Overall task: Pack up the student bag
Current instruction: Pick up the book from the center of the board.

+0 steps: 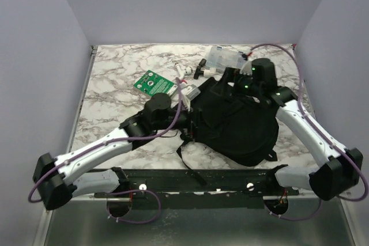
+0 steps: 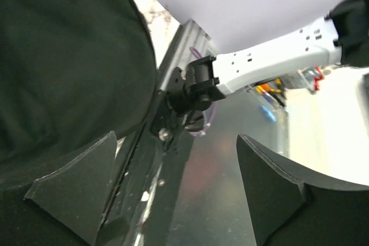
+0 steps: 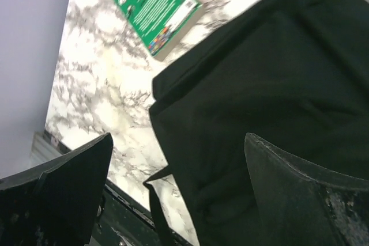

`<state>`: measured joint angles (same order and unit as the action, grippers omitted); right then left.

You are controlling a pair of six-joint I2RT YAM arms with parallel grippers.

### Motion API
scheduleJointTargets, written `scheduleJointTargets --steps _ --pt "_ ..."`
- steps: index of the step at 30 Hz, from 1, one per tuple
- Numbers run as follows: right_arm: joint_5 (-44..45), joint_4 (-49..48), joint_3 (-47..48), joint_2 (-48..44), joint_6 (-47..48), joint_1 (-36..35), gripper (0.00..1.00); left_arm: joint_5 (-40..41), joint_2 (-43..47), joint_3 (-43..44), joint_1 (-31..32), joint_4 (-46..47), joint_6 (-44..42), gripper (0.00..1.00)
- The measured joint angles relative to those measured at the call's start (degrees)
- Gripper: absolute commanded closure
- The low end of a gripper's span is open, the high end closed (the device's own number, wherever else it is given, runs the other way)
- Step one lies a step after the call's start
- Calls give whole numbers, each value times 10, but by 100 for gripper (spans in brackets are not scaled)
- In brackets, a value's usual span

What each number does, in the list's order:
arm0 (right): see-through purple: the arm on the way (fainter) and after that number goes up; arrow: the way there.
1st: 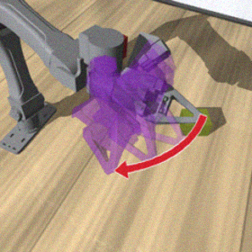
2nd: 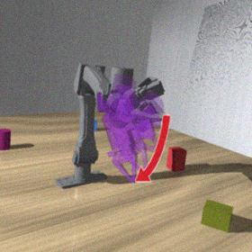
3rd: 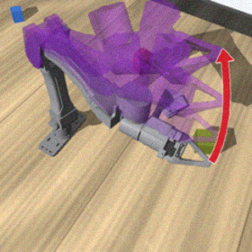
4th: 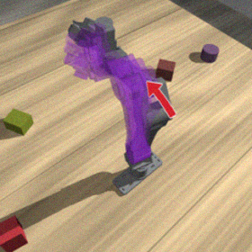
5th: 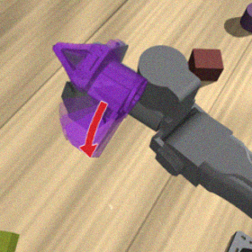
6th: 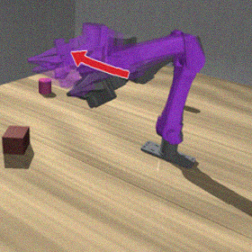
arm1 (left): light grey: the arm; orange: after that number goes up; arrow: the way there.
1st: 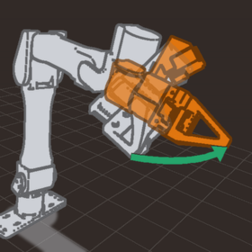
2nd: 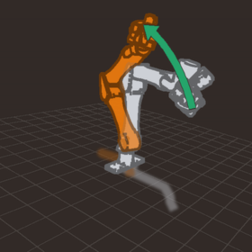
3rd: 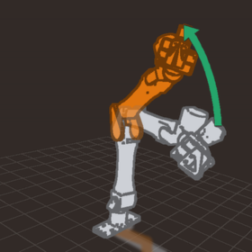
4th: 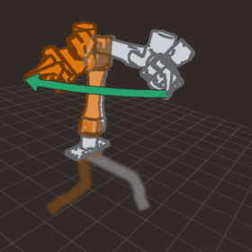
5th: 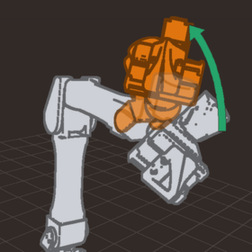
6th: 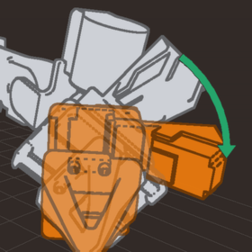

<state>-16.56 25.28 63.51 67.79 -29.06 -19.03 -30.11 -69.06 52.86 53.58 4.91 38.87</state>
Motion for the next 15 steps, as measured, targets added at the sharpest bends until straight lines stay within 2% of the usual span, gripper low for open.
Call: scheduleJointTargets --steps 4,8,11,15 --pt "10 -54 30 103 17 -90 0 57 137 -44 -22 -108 -66 9" --pt "44 -96 84 206 46 -160 0 118 220 -52 -63 -215 -114 2" --pt "83 -126 145 296 83 -222 0 189 297 -44 -87 -305 -155 2" --pt "132 -145 219 408 132 -282 0 299 362 2 -101 -362 -204 2"
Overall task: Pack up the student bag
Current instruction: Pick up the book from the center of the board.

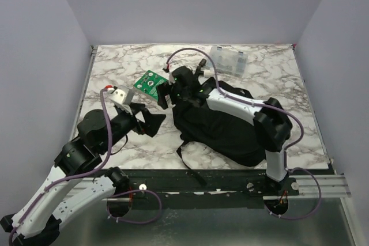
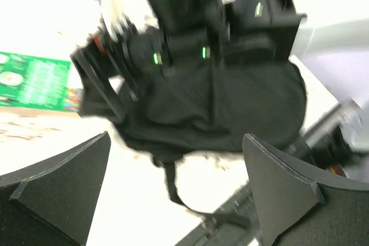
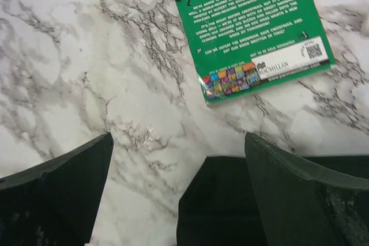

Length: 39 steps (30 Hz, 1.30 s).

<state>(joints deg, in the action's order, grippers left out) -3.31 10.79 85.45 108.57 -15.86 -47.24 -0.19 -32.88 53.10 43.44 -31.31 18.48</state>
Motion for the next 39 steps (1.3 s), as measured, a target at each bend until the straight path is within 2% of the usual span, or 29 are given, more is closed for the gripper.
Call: scheduleJointTargets --steps 3,7,12,17,19,23,25,26,28,33,39 --pt "33 -3 62 79 31 -23 0 87 2 43 -12 -6 -29 2" --pt "59 -6 123 155 76 -28 0 193 -5 50 -31 17 -58 2" --pt "100 -28 139 200 144 -30 1 276 14 -2 -79 57 -70 2" --pt "120 -59 138 231 197 -31 8 317 63 -62 -116 82 -70 2" --pt "121 -71 137 241 213 -31 18 328 73 -76 -125 90 -70 2" --pt "126 -94 137 249 223 -31 60 341 72 -86 -157 105 -69 2" --pt "125 -104 136 249 222 -35 75 342 68 -87 -171 108 -67 2" --pt "124 -112 132 249 219 -37 86 341 64 -87 -179 110 -65 2" --pt "123 -134 120 248 216 -41 99 339 53 -87 -195 111 -59 2" --pt "118 -178 85 234 190 -45 100 288 11 -87 -274 111 -23 2" --pt "43 -194 43 204 106 -44 100 141 -84 -84 -396 109 46 2"
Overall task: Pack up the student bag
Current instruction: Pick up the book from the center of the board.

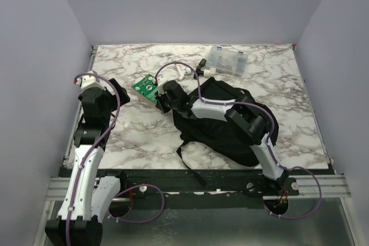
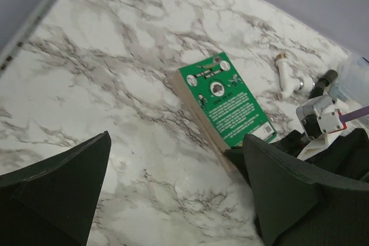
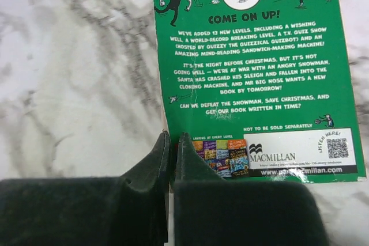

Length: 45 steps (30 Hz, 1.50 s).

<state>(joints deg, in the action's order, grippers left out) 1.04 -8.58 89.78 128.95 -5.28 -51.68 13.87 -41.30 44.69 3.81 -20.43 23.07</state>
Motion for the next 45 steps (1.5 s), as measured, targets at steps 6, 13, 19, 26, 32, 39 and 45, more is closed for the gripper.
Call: scheduleJointTargets --steps 6,13,19,26,32,39,45 --pt "-101 -7 -31 -20 -95 -1 100 -183 -135 6 -78 3 73 2" --pt "-148 -20 -63 -39 -163 -2 100 -343 -264 -2 -111 23 173 2" --pt "-166 -24 -74 -45 -197 -2 100 -432 -340 -46 -120 90 300 14" --pt "-181 -25 -76 -49 -213 -2 100 -471 -404 -70 -113 138 367 28" --pt "-194 -25 -85 -59 -219 -3 100 -481 -432 -70 -110 178 376 48" --pt "-199 -23 -86 -63 -220 -3 100 -488 -468 -72 -96 194 378 53" --pt "-201 -14 -88 -75 -224 -3 83 -497 -469 -73 -91 211 382 69"
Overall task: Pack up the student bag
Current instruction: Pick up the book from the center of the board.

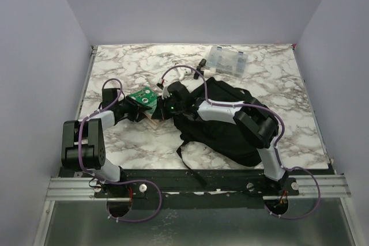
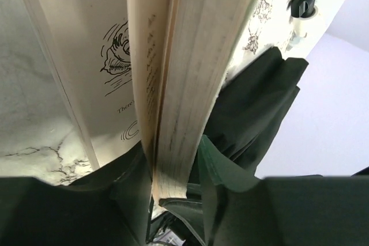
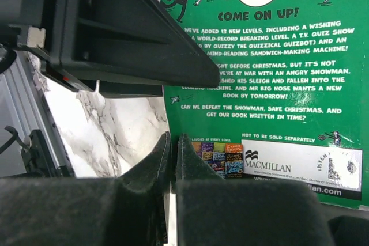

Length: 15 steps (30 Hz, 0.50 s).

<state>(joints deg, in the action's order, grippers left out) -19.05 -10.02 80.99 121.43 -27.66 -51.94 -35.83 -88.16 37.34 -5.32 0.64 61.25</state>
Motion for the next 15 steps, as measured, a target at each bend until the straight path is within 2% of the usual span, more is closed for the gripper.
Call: scheduleJointTargets --steps 2,3,6,10,15 --pt "0 12 0 -9 -4 0 64 -2 2 -3 1 2 0 77" --pt "0 20 0 -14 -8 0 58 -2 5 -5 1 2 0 83" --pt "4 49 0 -39 -14 -1 39 -8 15 -9 1 5 -5 91" --pt "22 96 -1 -92 -21 -1 25 -15 33 -9 1 10 -7 100" --pt "44 105 -41 -184 -51 17 13 -19 90 -10 0 7 -23 100"
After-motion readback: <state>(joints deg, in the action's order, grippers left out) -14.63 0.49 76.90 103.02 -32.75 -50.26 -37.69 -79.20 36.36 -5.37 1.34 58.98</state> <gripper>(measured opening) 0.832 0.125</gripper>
